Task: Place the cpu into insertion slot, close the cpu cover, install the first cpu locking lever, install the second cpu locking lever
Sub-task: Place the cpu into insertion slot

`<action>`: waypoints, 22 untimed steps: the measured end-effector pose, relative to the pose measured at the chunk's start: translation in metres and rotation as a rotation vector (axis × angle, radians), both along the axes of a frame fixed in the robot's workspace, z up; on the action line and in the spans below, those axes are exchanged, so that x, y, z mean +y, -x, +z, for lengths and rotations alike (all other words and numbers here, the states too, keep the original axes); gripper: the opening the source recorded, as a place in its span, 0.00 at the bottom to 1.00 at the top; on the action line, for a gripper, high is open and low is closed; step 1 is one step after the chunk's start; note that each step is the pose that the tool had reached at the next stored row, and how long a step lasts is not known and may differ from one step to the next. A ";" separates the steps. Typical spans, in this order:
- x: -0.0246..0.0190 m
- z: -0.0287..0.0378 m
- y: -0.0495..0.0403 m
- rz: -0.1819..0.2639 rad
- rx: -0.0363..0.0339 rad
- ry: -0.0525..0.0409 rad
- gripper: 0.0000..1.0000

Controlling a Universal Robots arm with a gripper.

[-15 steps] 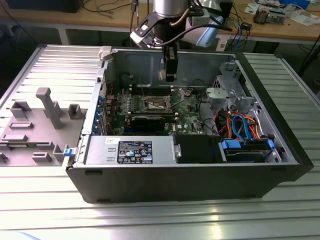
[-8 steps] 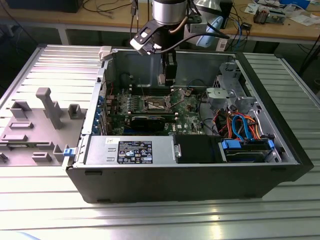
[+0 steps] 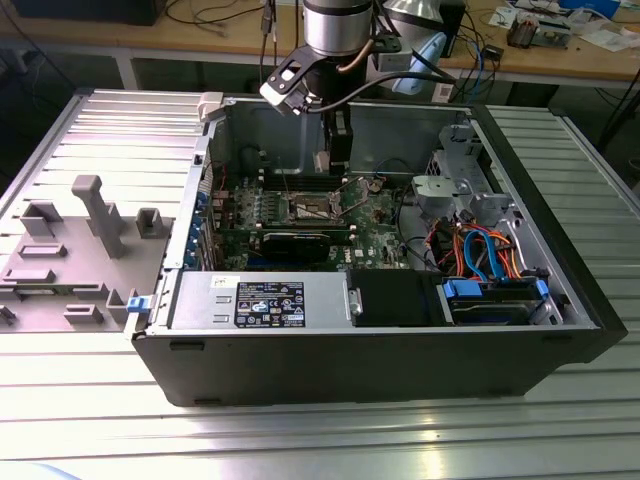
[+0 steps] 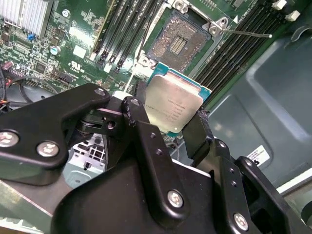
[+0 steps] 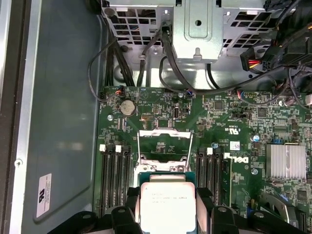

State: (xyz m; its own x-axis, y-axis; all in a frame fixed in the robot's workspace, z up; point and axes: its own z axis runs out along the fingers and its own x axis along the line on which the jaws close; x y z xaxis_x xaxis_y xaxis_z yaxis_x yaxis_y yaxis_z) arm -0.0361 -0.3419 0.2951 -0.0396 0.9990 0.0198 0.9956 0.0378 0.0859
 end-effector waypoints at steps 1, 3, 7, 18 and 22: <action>0.0000 0.0000 0.0000 0.000 0.0000 -0.0002 0.54; 0.0000 -0.0001 0.0001 0.000 -0.0001 -0.0003 0.54; 0.0000 0.0000 0.0002 0.000 -0.0001 -0.0003 0.54; 0.0000 -0.0113 0.0039 -0.007 0.0000 -0.0002 0.54; 0.0008 -0.0236 0.0047 -0.022 -0.0001 0.0003 0.54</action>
State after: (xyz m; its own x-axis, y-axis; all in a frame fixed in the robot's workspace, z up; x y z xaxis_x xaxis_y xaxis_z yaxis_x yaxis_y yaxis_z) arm -0.0408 -0.3411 0.2714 -0.0172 0.9997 0.0195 0.9962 0.0155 0.0860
